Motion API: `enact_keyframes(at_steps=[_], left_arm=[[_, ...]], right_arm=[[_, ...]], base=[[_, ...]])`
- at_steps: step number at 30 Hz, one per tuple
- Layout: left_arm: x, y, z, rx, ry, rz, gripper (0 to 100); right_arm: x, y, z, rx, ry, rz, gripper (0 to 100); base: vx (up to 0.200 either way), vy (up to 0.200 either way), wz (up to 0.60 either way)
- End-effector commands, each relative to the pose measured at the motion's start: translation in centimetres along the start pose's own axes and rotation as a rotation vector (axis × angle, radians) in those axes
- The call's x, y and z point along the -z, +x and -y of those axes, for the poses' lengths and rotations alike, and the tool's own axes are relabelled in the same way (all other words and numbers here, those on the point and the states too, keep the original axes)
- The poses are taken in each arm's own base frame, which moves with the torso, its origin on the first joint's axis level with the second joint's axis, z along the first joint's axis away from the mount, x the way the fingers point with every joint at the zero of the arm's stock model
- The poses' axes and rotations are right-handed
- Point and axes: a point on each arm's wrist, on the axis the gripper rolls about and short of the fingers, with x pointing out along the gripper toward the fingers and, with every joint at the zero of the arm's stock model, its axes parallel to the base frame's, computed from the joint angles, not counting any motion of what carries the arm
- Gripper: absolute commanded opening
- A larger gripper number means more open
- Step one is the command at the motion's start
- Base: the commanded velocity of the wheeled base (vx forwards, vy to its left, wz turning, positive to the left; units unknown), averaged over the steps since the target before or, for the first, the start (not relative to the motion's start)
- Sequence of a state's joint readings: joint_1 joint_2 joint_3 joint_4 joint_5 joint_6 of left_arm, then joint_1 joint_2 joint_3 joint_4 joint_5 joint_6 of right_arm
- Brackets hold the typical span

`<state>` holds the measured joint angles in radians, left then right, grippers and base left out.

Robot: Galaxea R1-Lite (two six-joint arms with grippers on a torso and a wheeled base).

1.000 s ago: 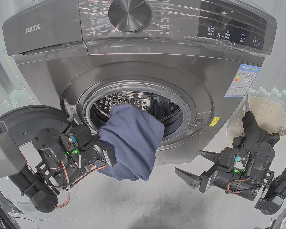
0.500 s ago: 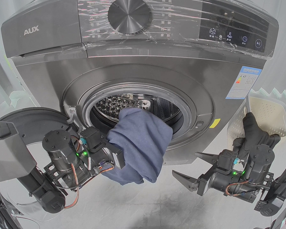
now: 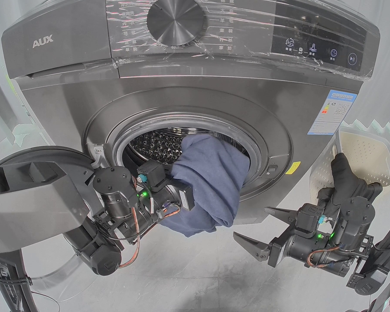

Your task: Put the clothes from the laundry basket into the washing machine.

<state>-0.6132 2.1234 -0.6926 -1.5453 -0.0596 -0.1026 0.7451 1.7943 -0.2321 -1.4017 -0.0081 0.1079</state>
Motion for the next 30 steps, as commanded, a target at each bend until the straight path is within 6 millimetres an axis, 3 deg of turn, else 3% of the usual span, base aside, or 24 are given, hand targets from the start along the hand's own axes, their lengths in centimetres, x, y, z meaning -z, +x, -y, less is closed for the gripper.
enact_keyframes(at_steps=[1, 12, 30], left_arm=[[1.2, 0.6, -0.4, -0.009, -0.002, -0.022, 0], [2.8, 6.7, -2.8, -0.083, 0.005, 0.081, 0], [3.9, 14.1, -7.8, -0.208, -0.024, 0.097, 0]], right_arm=[[0.0, 0.0, 0.0, -0.001, -0.001, 0.001, 100], [0.0, 0.1, 0.0, -0.001, -0.001, 0.001, 100], [0.0, 0.2, 0.0, -0.001, -0.001, -0.001, 100]], base=[[0.0, 0.0, 0.0], [0.0, 0.0, 0.0], [0.0, 0.0, 0.0]])
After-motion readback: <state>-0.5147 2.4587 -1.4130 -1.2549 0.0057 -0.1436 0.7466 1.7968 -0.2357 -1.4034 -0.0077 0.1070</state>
